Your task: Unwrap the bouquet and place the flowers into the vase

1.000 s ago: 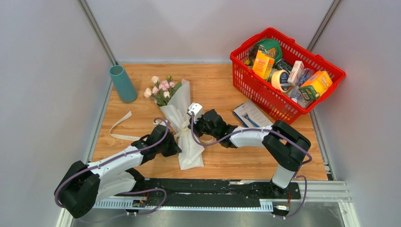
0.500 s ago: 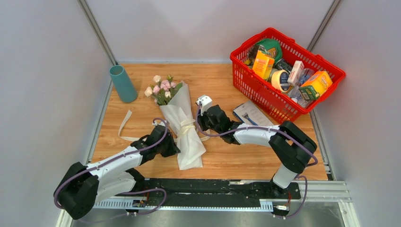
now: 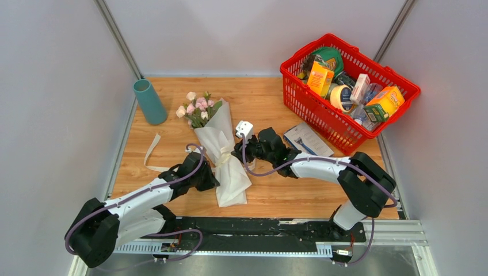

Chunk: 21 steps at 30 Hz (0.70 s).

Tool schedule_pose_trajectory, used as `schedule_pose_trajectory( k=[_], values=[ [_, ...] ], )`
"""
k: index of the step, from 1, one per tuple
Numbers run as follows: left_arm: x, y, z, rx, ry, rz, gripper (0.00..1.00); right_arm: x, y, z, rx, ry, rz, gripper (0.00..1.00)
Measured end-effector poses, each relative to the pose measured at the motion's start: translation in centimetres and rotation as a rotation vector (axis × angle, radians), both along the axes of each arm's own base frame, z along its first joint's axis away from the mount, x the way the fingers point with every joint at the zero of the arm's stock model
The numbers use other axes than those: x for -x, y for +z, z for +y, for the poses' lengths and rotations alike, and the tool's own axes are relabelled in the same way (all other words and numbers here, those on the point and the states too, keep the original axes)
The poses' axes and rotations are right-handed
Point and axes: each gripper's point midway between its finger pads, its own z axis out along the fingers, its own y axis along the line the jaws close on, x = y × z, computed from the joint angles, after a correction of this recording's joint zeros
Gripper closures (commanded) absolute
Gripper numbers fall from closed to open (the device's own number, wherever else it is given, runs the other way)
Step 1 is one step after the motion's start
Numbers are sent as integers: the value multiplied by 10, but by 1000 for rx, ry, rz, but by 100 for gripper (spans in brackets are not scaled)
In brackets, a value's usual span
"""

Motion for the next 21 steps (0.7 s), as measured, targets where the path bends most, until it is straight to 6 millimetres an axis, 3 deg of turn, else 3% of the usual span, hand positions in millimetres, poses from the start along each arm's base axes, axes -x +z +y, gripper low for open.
schedule_pose_trajectory(
  k=[4, 12, 16, 21],
  values=[
    [-1, 3, -2, 5, -7, 2, 100, 0, -2, 5, 45, 90, -103, 52],
    [-1, 5, -4, 9, -9, 2, 100, 1, -45, 6, 189, 176, -167, 52],
    [-1, 5, -4, 10, -9, 0, 100, -2, -48, 8, 223, 159, -213, 71],
    [-2, 6, -3, 12, -2, 1, 100, -12, -47, 9, 243, 84, -262, 80]
  ],
)
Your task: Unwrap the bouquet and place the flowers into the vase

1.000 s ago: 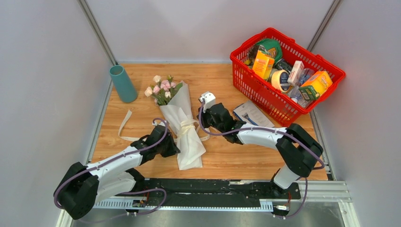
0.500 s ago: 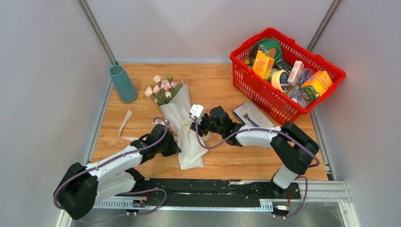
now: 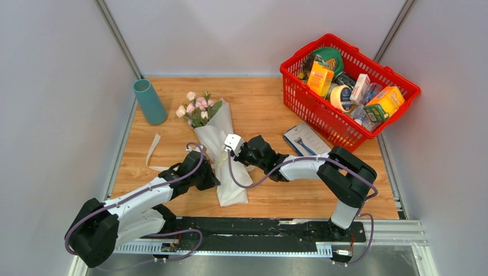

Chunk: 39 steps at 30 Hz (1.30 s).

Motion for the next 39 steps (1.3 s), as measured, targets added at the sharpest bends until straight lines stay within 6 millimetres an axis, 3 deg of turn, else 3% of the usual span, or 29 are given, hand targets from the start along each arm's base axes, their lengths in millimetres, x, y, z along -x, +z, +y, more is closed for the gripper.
schedule_pose_trajectory(
  k=[7, 12, 17, 25, 31, 39],
  values=[
    [0, -2, 3, -11, 19, 5, 100, -18, 12, -4, -36, -149, -30, 87],
    [-1, -2, 4, -15, 27, 4, 100, -35, 18, -21, -66, -328, -41, 90],
    [-1, -1, 5, -17, 31, -2, 100, -41, 19, -31, -91, -425, -32, 100],
    [0, 0, 8, -26, 36, 0, 100, -60, 22, -59, -133, -636, -9, 100],
    [1, 1, 14, -43, 53, -10, 100, -84, 42, -92, -196, -803, -6, 100],
    [1, -1, 18, -60, 64, -10, 100, -103, 87, -122, -277, -932, -51, 100]
  ],
)
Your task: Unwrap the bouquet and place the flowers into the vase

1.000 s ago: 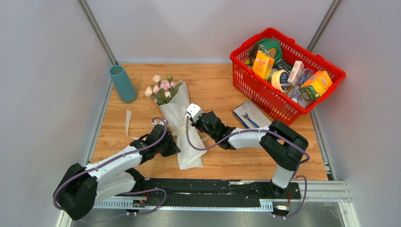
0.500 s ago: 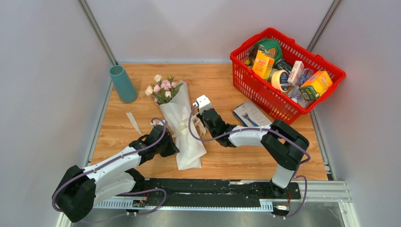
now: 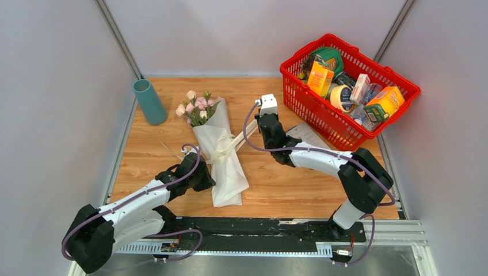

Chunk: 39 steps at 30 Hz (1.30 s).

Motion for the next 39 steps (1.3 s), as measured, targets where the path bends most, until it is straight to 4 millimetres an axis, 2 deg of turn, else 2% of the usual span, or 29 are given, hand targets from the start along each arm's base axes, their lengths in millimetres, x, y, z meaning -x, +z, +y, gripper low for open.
schedule_pose_trajectory(
  k=[5, 9, 15, 19, 23, 26, 31, 39],
  values=[
    [0, 0, 0, -1, 3, 0, 100, -19, 44, -22, -49, -69, -60, 100],
    [0, 0, 1, -2, 4, 1, 100, -35, 96, -47, -101, -126, -142, 100],
    [2, -4, 3, -7, 10, 8, 100, -45, 157, -67, -137, -165, -245, 100],
    [2, -4, 3, -6, 16, 10, 100, -46, 194, -66, -153, -144, -302, 100],
    [2, -4, 3, -3, 19, 11, 100, -44, 239, -61, -184, -108, -366, 100],
    [2, -5, 3, -3, 19, 11, 100, -38, 278, -66, -224, -109, -427, 100],
    [1, -5, 2, 0, 19, 9, 100, -29, 324, -71, -274, -99, -506, 100],
    [1, -5, 1, 4, 18, 7, 100, -14, 380, -69, -330, -31, -596, 100]
  ],
)
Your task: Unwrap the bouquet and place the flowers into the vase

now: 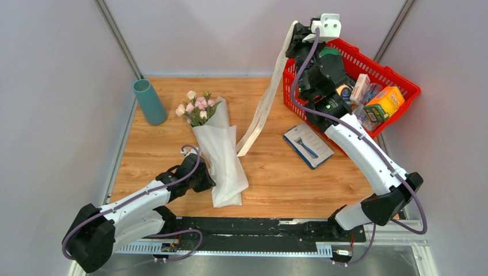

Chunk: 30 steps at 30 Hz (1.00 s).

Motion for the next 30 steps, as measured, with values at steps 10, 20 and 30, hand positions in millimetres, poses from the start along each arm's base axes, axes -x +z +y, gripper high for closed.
schedule_pose_trajectory(
  k=[10, 20, 30],
  values=[
    [-2, 5, -4, 26, -9, -18, 100, 29, -67, 34, -11, 277, 130, 100],
    [-5, 22, -7, 73, -10, -80, 100, 70, -371, 62, 3, 418, 829, 84],
    [-2, 15, -3, 52, -4, -64, 100, 65, -474, 65, -57, 285, 1099, 31]
  ],
)
